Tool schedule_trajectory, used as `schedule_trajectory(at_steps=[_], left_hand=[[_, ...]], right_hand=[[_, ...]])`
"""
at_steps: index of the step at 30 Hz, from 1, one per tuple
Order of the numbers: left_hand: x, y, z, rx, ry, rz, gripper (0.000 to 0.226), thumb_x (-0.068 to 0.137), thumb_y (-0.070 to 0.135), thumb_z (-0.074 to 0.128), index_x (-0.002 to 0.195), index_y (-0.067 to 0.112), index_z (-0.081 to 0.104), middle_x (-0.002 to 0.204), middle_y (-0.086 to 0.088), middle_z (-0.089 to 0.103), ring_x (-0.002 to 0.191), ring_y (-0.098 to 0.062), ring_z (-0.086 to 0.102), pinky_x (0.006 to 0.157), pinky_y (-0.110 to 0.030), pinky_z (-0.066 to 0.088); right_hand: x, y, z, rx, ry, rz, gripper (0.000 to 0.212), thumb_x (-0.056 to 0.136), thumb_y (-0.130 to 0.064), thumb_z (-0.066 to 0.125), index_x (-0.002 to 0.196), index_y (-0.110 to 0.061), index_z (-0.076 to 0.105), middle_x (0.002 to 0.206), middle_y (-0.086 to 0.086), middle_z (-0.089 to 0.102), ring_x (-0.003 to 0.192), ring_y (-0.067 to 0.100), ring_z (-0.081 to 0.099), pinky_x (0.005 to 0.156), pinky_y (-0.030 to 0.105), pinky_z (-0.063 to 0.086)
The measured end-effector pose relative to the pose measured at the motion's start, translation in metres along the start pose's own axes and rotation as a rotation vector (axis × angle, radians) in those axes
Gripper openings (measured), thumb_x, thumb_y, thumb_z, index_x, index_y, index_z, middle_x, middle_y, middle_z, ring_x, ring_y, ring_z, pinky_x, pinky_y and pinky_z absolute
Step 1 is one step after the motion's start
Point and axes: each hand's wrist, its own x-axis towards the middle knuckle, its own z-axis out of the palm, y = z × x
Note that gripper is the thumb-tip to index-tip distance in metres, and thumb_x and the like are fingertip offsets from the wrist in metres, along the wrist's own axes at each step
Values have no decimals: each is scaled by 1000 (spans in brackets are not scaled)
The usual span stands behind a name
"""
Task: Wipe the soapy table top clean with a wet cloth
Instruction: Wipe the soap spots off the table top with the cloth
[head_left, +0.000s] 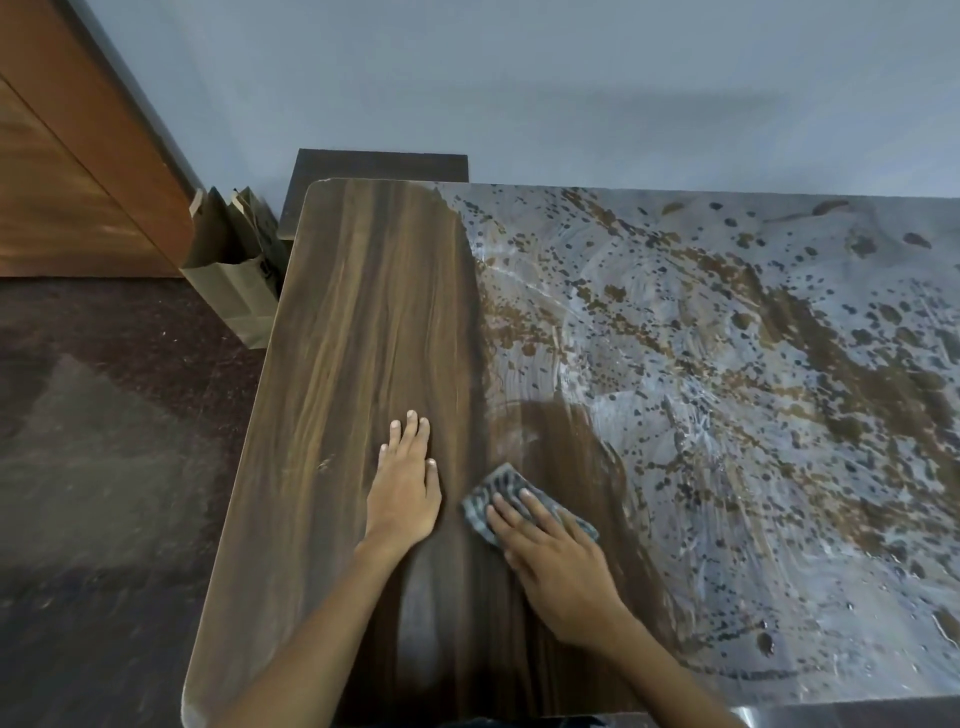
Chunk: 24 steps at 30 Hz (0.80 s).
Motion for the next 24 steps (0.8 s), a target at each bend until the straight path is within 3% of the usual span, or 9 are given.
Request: schedule_trajectory(at_steps=[2, 5, 8, 11, 15, 17, 20, 24], left_hand=[[-2, -4, 0, -15, 5, 20, 51, 98, 12, 34, 146, 9, 19, 156, -3, 9, 143, -16, 0, 113, -28, 1], [-5, -7, 0, -4, 15, 49, 50, 98, 13, 34, 146, 9, 19, 155, -2, 10, 138, -8, -2, 112, -26, 0], [-9, -6, 2, 36, 29, 53, 49, 99, 15, 33, 145, 9, 19, 155, -3, 11, 138, -9, -2, 112, -27, 2], [-10, -3, 2, 46, 12, 26, 49, 99, 14, 32, 146, 9, 19, 155, -3, 11, 143, -17, 3, 114, -30, 4], [-8, 1, 1, 54, 6, -7, 50, 98, 14, 33, 146, 9, 19, 155, -3, 12, 144, -19, 4, 115, -34, 7], [-6, 3, 2, 72, 11, -15, 50, 98, 14, 32, 146, 9, 19, 155, -4, 12, 144, -20, 5, 116, -35, 8], [-5, 6, 4, 99, 15, -42, 50, 99, 15, 30, 147, 11, 17, 156, -3, 11, 144, -20, 4, 116, -36, 8], [-2, 11, 5, 135, 14, -71, 50, 99, 15, 28, 147, 12, 15, 156, -2, 8, 144, -21, 1, 116, -37, 6]], right_hand=[[1, 25, -13, -1, -16, 77, 47, 94, -39, 31, 141, -36, 32, 145, -18, 30, 137, 8, 24, 103, 35, 30], [42, 60, -31, 31, 15, 237, 48, 101, -39, 17, 147, -36, 6, 153, -19, 2, 142, 8, -6, 116, 38, 11], [95, 58, -45, 89, 45, 362, 49, 103, -33, 18, 150, -29, 5, 157, -12, 0, 144, 15, -6, 116, 44, 12], [108, 26, -33, 85, 32, 225, 51, 102, -28, 22, 150, -28, 4, 155, -12, -3, 144, 15, -8, 117, 47, 10], [47, 0, -12, 45, 37, -87, 50, 99, -27, 27, 148, -30, 18, 154, -14, 12, 142, 9, -2, 114, 42, 10], [25, 18, -14, 56, -20, -106, 50, 99, -32, 21, 148, -35, 11, 151, -21, 2, 140, 4, -11, 113, 37, 1], [31, 68, -32, 40, 20, 77, 48, 101, -33, 18, 147, -36, 5, 148, -23, -7, 137, 2, -15, 116, 39, 3], [106, 105, -63, 84, 2, 347, 50, 103, -31, 18, 151, -26, 4, 157, -8, -3, 144, 17, -6, 115, 45, 13]])
